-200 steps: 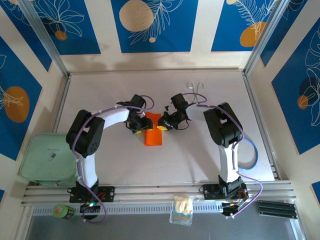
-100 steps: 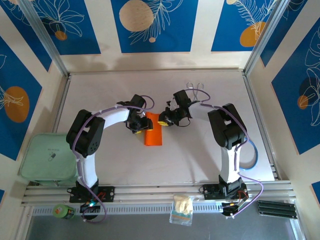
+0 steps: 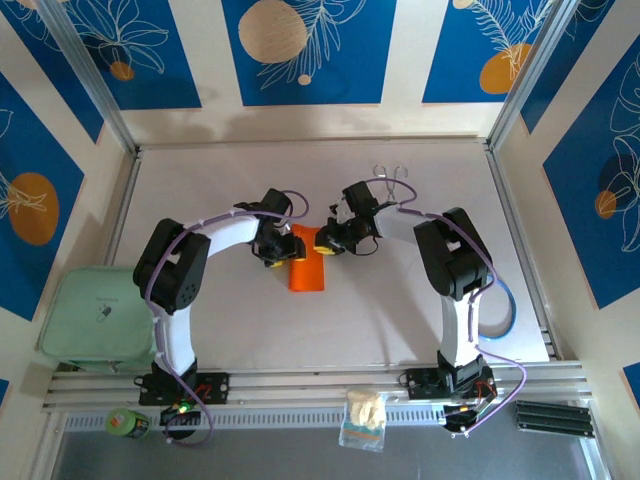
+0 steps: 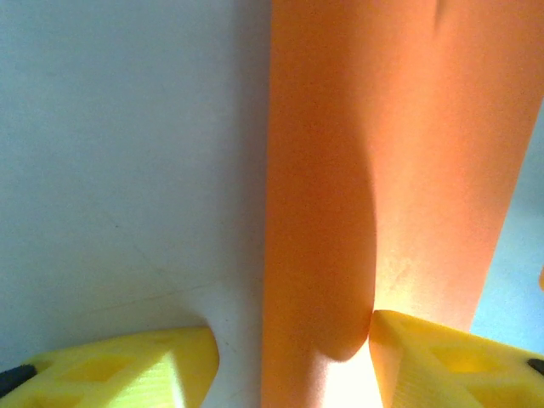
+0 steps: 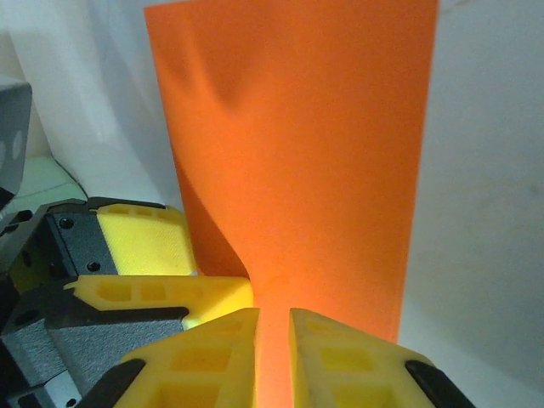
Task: Fold a paper plane with a square sheet of paper (pick it up from the middle)
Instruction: Hold the square sheet of paper at the center of the table.
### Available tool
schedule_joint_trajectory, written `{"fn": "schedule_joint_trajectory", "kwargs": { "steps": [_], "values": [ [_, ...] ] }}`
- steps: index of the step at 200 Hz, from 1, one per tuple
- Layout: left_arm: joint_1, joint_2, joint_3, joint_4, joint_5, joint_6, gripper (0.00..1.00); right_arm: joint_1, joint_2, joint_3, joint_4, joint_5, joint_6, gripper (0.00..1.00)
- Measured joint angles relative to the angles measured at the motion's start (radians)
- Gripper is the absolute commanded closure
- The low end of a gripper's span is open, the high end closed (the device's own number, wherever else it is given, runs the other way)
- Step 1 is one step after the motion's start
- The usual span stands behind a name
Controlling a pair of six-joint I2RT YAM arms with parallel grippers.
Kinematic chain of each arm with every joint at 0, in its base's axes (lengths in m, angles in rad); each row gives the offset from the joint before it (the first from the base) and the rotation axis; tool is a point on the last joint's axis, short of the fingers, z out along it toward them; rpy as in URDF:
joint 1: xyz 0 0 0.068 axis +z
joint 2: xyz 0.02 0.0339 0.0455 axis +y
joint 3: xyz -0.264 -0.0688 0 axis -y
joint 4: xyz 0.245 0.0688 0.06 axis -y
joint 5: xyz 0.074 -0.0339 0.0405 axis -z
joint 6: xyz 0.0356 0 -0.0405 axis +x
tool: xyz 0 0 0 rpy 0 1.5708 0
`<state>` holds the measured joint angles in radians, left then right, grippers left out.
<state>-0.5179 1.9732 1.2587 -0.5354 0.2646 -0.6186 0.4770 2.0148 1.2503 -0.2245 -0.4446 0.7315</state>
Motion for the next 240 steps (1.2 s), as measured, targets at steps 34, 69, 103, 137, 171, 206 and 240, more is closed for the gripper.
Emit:
{"fn": "schedule_joint_trajectory", "kwargs": {
  "steps": [34,69,103,137,171,206,240],
  "values": [
    [0.0,0.003,0.001,-0.004,0.0,-0.003,0.41,0.008,0.021,0.005,-0.007,0.0,-0.011,0.85],
    [0.0,0.006,0.002,-0.008,0.0,-0.013,0.41,0.008,0.032,0.005,-0.016,0.0,-0.011,0.85],
    [0.0,0.008,0.003,-0.008,0.0,-0.025,0.41,0.008,0.033,0.005,-0.023,0.0,-0.019,0.85],
    [0.001,0.008,0.003,-0.008,-0.001,-0.03,0.41,0.008,0.043,0.005,-0.026,0.0,-0.025,0.85],
    [0.0,0.008,0.003,-0.008,-0.001,-0.03,0.41,0.01,0.056,0.005,-0.035,0.0,-0.03,0.86],
    [0.001,0.006,0.009,-0.012,0.0,-0.03,0.41,0.012,0.063,0.02,-0.068,0.017,-0.056,0.89],
    [-0.002,-0.012,0.039,-0.038,-0.001,-0.031,0.39,0.013,0.064,0.026,-0.087,0.037,-0.082,0.91]
  ]
}}
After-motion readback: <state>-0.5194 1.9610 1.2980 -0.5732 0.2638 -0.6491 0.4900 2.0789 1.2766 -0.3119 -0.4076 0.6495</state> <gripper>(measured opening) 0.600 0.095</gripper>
